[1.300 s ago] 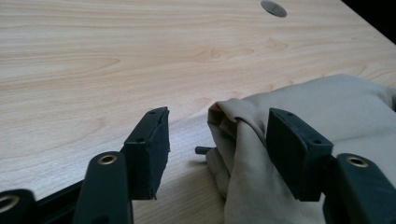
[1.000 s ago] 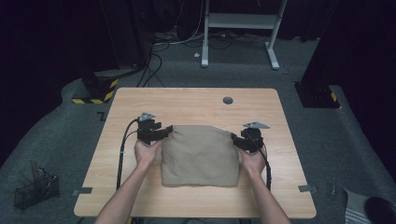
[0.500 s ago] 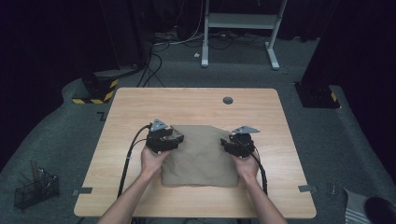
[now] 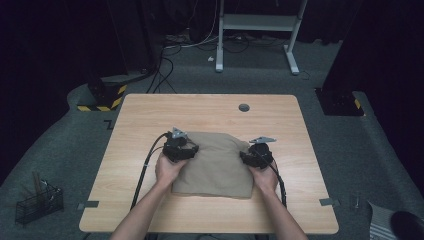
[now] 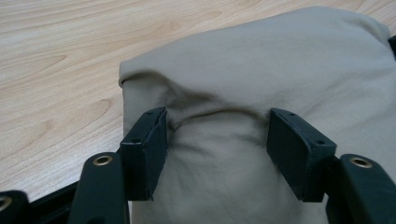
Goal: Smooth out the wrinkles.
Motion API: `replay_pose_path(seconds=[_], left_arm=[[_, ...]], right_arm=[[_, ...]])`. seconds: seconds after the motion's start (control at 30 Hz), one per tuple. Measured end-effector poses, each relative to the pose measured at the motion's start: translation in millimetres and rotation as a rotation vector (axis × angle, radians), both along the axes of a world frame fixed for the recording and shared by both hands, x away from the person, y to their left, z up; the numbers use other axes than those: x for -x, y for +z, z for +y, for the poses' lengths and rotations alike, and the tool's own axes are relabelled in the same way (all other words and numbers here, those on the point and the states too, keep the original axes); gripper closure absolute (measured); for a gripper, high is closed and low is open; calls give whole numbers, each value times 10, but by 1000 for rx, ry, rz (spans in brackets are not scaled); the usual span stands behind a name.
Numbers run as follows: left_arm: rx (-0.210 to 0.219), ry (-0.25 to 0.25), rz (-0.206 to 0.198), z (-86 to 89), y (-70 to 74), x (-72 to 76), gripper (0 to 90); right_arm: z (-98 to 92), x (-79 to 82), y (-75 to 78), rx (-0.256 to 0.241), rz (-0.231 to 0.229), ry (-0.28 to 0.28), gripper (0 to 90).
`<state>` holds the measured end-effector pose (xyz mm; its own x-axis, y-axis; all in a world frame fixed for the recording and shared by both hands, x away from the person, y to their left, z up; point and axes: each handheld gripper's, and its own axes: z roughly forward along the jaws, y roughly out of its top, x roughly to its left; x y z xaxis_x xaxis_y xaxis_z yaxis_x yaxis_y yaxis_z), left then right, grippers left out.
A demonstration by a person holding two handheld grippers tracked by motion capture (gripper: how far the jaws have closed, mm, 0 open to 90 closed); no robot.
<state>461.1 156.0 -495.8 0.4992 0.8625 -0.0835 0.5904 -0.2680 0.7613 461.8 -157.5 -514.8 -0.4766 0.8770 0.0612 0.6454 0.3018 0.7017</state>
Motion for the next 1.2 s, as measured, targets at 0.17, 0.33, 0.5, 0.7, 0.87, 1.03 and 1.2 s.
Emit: replay_pose_path(seconds=[0.17, 0.33, 0.5, 0.7, 0.87, 1.03, 1.2], left_arm=[[13, 11, 1, 6, -21, -34, 382], [22, 22, -1, 3, -30, -51, 381], [51, 25, 13, 50, 23, -27, 373], [78, 17, 0, 211, 130, 140, 355], [106, -15, -23, 294, 165, 458, 342], [43, -70, -10, 175, 37, 656, 347], [-1, -65, 15, 35, -136, 552, 352]], right_arm=[[-13, -21, -17, 1, -10, -8, 545], [-19, -36, -24, -1, -16, -28, 544], [-31, -2, 23, 12, -26, -44, 532], [-107, 201, 245, -47, -85, -23, 512], [-128, 520, 279, -98, -106, 31, 502], [-25, 773, 107, -61, -87, 83, 496], [46, 721, -28, -8, -71, 72, 494]])
